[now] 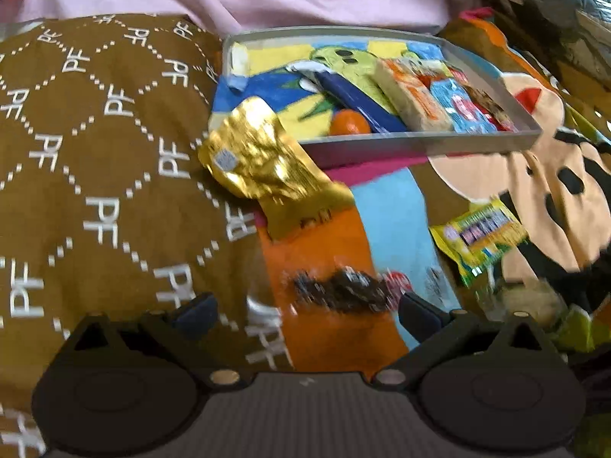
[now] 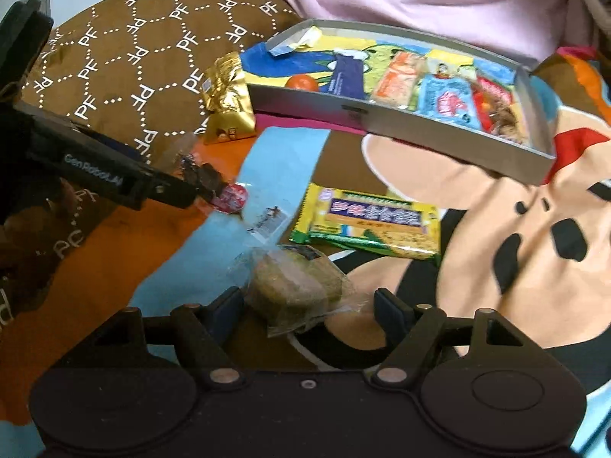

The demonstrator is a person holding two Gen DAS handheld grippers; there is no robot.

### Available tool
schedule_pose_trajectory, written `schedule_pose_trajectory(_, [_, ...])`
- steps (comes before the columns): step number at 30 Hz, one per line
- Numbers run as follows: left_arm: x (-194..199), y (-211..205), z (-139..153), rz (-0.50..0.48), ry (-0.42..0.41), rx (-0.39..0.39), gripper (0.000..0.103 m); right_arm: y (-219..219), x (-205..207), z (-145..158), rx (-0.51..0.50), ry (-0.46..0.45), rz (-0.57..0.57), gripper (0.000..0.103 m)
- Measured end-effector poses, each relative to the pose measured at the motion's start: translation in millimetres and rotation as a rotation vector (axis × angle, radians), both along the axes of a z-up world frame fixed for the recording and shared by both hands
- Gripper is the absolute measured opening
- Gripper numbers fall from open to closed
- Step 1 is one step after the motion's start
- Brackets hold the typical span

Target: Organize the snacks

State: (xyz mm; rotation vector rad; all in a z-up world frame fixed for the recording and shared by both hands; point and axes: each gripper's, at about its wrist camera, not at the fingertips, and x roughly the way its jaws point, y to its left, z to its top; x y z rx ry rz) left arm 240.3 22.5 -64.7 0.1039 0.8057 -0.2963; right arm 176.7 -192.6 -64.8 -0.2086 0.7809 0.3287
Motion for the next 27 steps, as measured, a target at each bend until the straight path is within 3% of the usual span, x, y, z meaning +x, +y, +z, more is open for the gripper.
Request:
schedule_pose_trajectory(7, [48,5,3,0.033,0.009,-0.126,0.103,2,6,-7,0.017,0.016,-0.009,0.077])
schedule_pose_trajectory(12, [55,0,1,-0.02,0.053,-0.175,0.103,4,8,-9,0.013,0.015,-0.01,0.078])
schedule_pose_trajectory(24, [8,-3,0,-0.195,0.215,-0.095,0.103,0,5,-2,-0.004,0.054,0.017,0.079])
schedule_pose_trajectory(27, [-7,-6,6,-0.217,0.172,-0.006,0.103,-3,-1,3,-0.033,0.059,0.046,0.079])
